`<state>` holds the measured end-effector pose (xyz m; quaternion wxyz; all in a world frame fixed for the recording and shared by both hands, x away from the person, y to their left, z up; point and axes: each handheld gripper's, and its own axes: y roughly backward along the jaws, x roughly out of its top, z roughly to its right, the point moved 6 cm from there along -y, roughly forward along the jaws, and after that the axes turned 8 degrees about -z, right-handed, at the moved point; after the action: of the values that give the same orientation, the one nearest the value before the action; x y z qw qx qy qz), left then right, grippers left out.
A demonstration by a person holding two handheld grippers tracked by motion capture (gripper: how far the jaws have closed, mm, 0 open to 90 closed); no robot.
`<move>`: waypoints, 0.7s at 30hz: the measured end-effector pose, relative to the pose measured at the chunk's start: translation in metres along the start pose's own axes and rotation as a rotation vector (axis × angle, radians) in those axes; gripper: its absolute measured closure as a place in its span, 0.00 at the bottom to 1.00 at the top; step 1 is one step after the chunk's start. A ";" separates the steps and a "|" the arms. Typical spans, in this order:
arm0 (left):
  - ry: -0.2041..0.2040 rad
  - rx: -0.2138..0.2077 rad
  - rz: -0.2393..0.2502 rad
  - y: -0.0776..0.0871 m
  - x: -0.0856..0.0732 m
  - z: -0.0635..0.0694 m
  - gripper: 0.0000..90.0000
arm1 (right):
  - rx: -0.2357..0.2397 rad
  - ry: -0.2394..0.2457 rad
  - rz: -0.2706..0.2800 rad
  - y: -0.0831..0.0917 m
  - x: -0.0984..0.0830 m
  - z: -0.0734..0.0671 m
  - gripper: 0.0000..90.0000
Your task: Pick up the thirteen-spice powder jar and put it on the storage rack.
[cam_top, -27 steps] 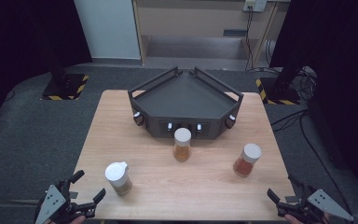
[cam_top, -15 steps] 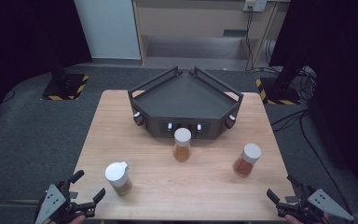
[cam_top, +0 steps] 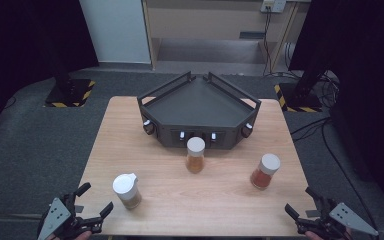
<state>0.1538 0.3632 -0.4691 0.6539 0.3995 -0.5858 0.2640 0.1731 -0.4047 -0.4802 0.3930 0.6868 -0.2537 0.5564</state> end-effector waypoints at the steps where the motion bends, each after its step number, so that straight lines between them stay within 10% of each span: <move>1: 0.002 0.003 0.003 0.001 0.000 0.000 0.02 | 0.002 -0.002 0.001 0.000 0.000 0.000 0.02; 21: 0.012 -0.018 -0.027 0.012 0.016 -0.005 0.01 | 0.015 -0.008 0.000 -0.001 -0.001 0.002 0.02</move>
<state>0.1497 0.3717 -0.4505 0.6646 0.3998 -0.5786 0.2523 0.1750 -0.4054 -0.4813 0.3868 0.6920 -0.2510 0.5555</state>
